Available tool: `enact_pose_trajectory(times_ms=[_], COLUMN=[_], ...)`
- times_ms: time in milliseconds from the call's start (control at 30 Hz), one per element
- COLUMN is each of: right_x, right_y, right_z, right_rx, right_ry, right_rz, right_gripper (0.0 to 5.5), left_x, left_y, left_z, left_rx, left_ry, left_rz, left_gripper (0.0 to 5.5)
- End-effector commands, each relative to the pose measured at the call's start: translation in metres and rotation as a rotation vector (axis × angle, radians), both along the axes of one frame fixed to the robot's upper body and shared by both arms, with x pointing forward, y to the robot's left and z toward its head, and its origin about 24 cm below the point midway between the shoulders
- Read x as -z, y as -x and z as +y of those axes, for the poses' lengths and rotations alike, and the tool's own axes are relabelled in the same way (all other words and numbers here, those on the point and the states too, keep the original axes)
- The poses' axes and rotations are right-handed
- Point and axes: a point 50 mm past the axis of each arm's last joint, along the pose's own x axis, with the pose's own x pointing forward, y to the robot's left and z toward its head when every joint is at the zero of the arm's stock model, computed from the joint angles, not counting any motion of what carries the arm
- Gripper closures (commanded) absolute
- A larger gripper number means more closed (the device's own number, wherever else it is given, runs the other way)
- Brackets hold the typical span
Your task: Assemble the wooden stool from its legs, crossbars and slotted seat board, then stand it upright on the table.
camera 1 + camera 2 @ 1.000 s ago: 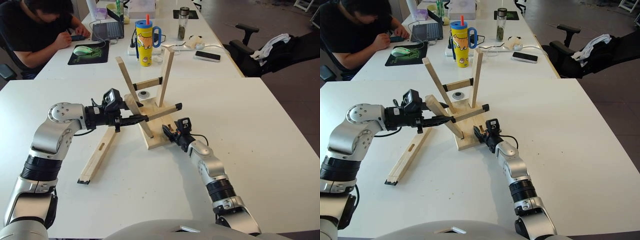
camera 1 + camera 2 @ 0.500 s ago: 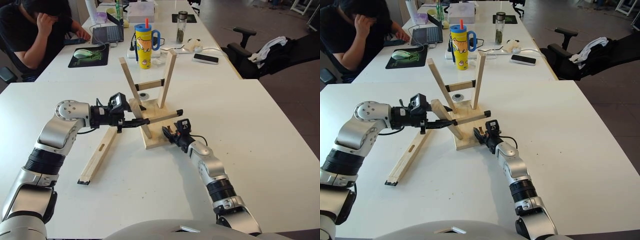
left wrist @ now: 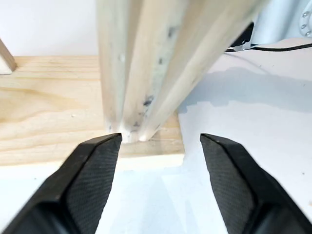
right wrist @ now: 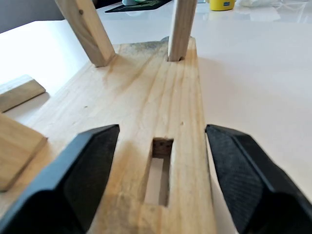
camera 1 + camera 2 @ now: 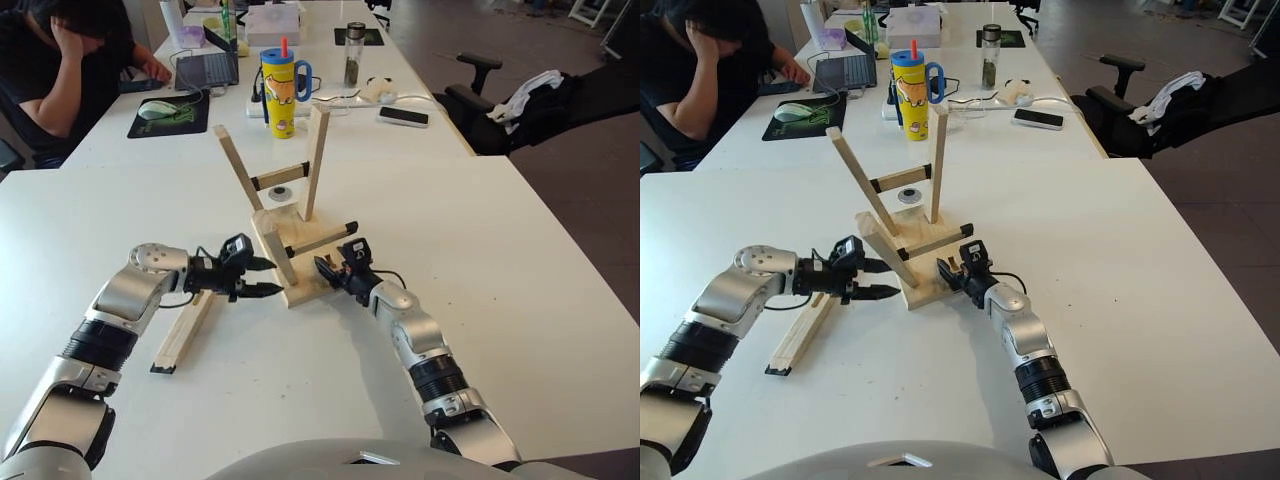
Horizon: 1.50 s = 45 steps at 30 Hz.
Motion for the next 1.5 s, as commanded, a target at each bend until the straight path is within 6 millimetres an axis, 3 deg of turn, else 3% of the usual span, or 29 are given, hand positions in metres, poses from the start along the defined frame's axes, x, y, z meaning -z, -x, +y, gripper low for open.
enact_pose_trajectory(times_ms=[33, 167, 300, 467, 533, 600, 667, 700, 767, 833, 867, 900, 933, 1067, 1133, 1200, 1333, 1500], right_x=[0.033, 0.035, 0.037, 0.039, 0.039, 0.04, 0.04, 0.04, 0.04, 0.039, 0.038, 0.039, 0.04, 0.043, 0.042, 0.038, 0.024, 0.001], right_y=[0.014, 0.012, 0.013, 0.013, 0.013, 0.013, 0.013, 0.014, 0.014, 0.013, 0.013, 0.013, 0.013, 0.016, 0.017, 0.02, 0.028, 0.041], right_z=[-0.008, -0.011, -0.012, -0.014, -0.013, -0.013, -0.013, -0.012, -0.009, -0.007, -0.007, -0.008, -0.009, -0.015, -0.017, -0.017, -0.013, -0.023], right_rx=[0.003, 0.01, 0.014, 0.016, 0.013, 0.01, 0.01, 0.012, 0.003, -0.005, -0.008, -0.009, -0.008, -0.005, 0.01, 0.019, 0.043, 0.112], right_ry=[0.071, 0.076, 0.092, 0.1, 0.103, 0.104, 0.104, 0.103, 0.102, 0.1, 0.101, 0.107, 0.117, 0.142, 0.131, 0.089, -0.002, -0.08], right_rz=[0.157, 0.156, 0.162, 0.168, 0.169, 0.171, 0.172, 0.172, 0.173, 0.173, 0.174, 0.177, 0.184, 0.208, 0.22, 0.236, 0.268, 0.309], right_gripper=[2.22, 2.22, 2.22, 2.22, 2.22, 2.22, 2.22, 2.22, 2.22, 2.22, 2.22, 2.22, 2.22, 2.22, 2.22, 2.22, 2.22, 2.22], left_x=[-0.053, -0.084, -0.167, -0.256, -0.267, -0.258, -0.227, -0.2, -0.111, -0.022, -0.003, -0.002, -0.013, -0.077, -0.114, -0.134, -0.117, -0.074], left_y=[0.001, 0.007, 0.007, 0.01, 0.02, 0.027, 0.026, 0.021, 0.016, 0.028, 0.027, 0.02, 0.011, -0.023, -0.033, -0.036, -0.031, -0.017], left_z=[0.024, 0.045, 0.053, 0.035, 0.013, -0.013, -0.034, -0.043, -0.052, -0.034, -0.023, -0.02, -0.022, -0.024, -0.013, 0.005, 0.041, 0.072], left_rx=[-0.039, -0.086, -0.116, -0.093, -0.032, 0.012, -0.013, -0.046, -0.166, -0.232, -0.299, -0.346, -0.369, -0.483, -0.61, -0.727, -0.866, -0.928], left_ry=[0.08, 0.155, 0.54, 1.071, 1.129, 1.101, 0.96, 0.862, 0.402, -0.02, -0.099, -0.079, -0.006, 0.26, 0.468, 0.556, 0.436, 0.077], left_rz=[-0.081, -0.107, -0.261, -0.453, -0.443, -0.382, -0.294, -0.199, -0.045, 0.101, 0.1, 0.071, 0.01, -0.316, -0.449, -0.552, -0.578, -0.506], left_gripper=[1.96, 1.96, 2.23, 3.01, 3.31, 3.62, 3.92, 4.06, 4.45, 4.74, 4.95, 5.08, 5.25, 5.47, 5.47, 5.29, 4.82, 4.17])
